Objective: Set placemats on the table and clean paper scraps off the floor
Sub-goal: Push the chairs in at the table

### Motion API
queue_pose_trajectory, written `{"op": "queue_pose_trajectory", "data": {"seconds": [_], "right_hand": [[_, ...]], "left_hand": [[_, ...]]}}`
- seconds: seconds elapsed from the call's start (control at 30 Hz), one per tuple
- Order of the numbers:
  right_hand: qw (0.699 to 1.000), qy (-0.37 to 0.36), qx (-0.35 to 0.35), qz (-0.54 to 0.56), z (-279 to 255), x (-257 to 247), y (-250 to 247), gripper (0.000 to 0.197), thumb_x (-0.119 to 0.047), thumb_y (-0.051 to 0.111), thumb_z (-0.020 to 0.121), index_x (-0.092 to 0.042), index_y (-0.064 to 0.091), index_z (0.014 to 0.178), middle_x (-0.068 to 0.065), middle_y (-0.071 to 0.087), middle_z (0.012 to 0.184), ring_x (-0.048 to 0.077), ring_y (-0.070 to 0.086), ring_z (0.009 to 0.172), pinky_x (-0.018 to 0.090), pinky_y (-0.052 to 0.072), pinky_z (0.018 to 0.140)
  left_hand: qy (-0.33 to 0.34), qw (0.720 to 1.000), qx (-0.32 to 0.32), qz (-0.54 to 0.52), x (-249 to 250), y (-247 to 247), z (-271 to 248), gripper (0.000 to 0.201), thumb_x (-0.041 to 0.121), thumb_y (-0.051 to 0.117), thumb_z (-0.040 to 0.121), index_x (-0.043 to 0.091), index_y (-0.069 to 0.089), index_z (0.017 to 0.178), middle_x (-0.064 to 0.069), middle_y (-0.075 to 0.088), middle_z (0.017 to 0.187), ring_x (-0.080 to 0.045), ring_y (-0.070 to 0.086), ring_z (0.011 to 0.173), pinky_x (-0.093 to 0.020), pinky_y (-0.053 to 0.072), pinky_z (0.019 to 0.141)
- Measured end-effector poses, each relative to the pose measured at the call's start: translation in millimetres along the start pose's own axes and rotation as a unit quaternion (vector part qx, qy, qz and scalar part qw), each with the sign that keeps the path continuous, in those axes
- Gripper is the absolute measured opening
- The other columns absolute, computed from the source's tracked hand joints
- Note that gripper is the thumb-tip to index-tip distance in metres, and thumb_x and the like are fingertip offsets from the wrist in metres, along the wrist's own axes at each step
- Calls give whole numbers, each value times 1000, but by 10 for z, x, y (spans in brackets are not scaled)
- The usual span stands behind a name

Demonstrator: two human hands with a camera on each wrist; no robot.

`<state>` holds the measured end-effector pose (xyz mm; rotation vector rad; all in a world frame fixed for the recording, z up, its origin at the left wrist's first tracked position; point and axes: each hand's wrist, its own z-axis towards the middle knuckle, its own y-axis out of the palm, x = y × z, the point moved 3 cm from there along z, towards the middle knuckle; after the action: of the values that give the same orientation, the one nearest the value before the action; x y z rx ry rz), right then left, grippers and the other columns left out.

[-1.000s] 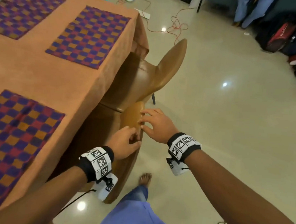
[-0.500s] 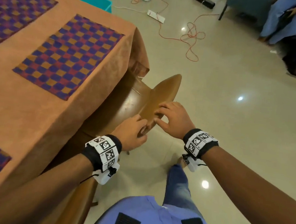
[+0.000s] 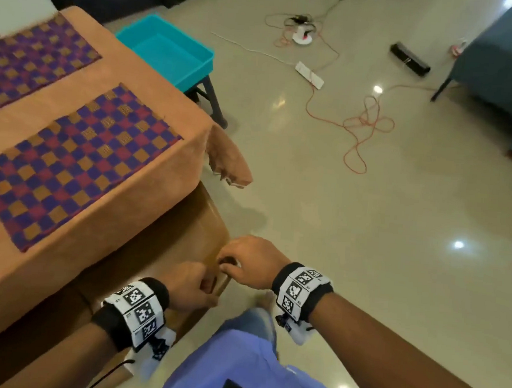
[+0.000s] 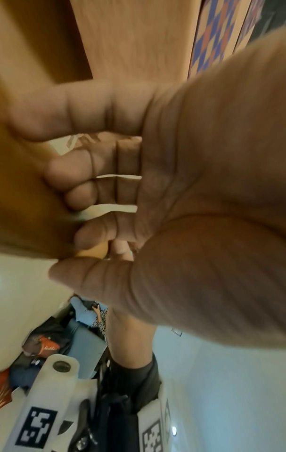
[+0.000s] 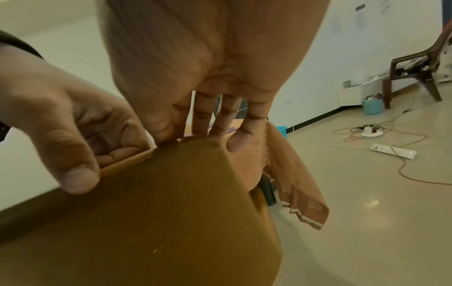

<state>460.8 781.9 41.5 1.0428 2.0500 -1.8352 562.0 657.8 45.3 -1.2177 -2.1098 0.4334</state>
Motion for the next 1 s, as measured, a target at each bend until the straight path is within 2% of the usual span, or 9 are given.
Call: {"op": "queue_pose_trajectory", "data": {"seconds": [0.07, 0.13, 0.37, 0.5, 0.6, 0.73, 0.87, 0.93, 1.0], "right_hand": [[999, 2, -38, -4, 173, 293, -203, 22, -31, 54, 92, -28, 68, 108, -4, 71, 101, 21, 62, 93, 37, 50, 78], [996, -6, -83, -31, 439, 639, -452, 22, -29, 53, 91, -28, 67, 108, -3, 72, 97, 22, 64, 89, 36, 51, 75], [984, -40, -151, -91, 1610, 1545, -1443, 25, -29, 52, 91, -30, 66, 112, -5, 71, 103, 22, 63, 95, 38, 51, 79], [977, -106, -151, -112, 2475, 1663, -1894, 30, -25, 52, 89, -26, 64, 116, 1, 66, 115, 24, 58, 103, 40, 49, 84], [963, -175, -161, -130, 3177, 1628, -1997, 36, -34, 51, 87, -22, 62, 119, 3, 63, 119, 26, 55, 108, 42, 47, 91], [937, -261, -180, -145, 4029, 1497, -1934, 36, -35, 60, 89, -19, 61, 121, 5, 55, 132, 26, 52, 120, 36, 40, 100], [894, -359, -208, -170, 4693, 1299, -1793, 50, -39, 65, 86, -10, 60, 127, 14, 48, 143, 35, 38, 137, 35, 20, 116], [872, -387, -228, -196, 4979, 1226, -1682, 58, -52, 56, 83, -17, 59, 129, 11, 42, 149, 36, 31, 142, 43, 21, 119], [854, -397, -257, -217, 5190, 1182, -1581, 60, -54, 53, 80, -23, 57, 131, 7, 37, 154, 35, 26, 145, 46, 25, 118]], "left_hand": [[9, 998, -10, -55, 75, -215, 222, 27, 43, 67, 81, 17, 63, 88, 1, 65, 83, -14, 60, 76, -29, 50, 70], [23, 992, 32, -123, 89, -503, 545, 28, 46, 63, 82, 25, 62, 99, 3, 65, 97, -13, 62, 89, -35, 54, 82], [-79, 942, 249, -212, -182, -1536, 1550, 25, 41, 64, 84, 31, 59, 107, 8, 56, 105, -10, 56, 96, -30, 48, 85], [-165, 879, 395, -212, -459, -1993, 1645, 27, 37, 63, 82, 24, 62, 105, 1, 58, 112, -20, 54, 104, -34, 45, 88], [-256, 823, 451, -233, -646, -2230, 1655, 33, 36, 58, 81, 23, 62, 111, -2, 56, 118, -26, 52, 109, -36, 42, 91], [-376, 755, 450, -292, -944, -2336, 1744, 58, 44, 50, 73, 23, 56, 127, -7, 46, 141, -28, 37, 133, -42, 31, 110], [-478, 682, 432, -347, -1058, -2392, 1828, 63, 45, 60, 81, 28, 42, 140, -3, 28, 156, -27, 16, 147, -52, 29, 112], [-518, 644, 427, -367, -1094, -2413, 1887, 65, 46, 60, 82, 29, 39, 141, -2, 26, 157, -27, 14, 147, -52, 30, 111], [-539, 629, 405, -387, -1126, -2444, 1941, 63, 48, 59, 82, 28, 41, 139, -4, 30, 154, -27, 23, 144, -50, 34, 109]]}}
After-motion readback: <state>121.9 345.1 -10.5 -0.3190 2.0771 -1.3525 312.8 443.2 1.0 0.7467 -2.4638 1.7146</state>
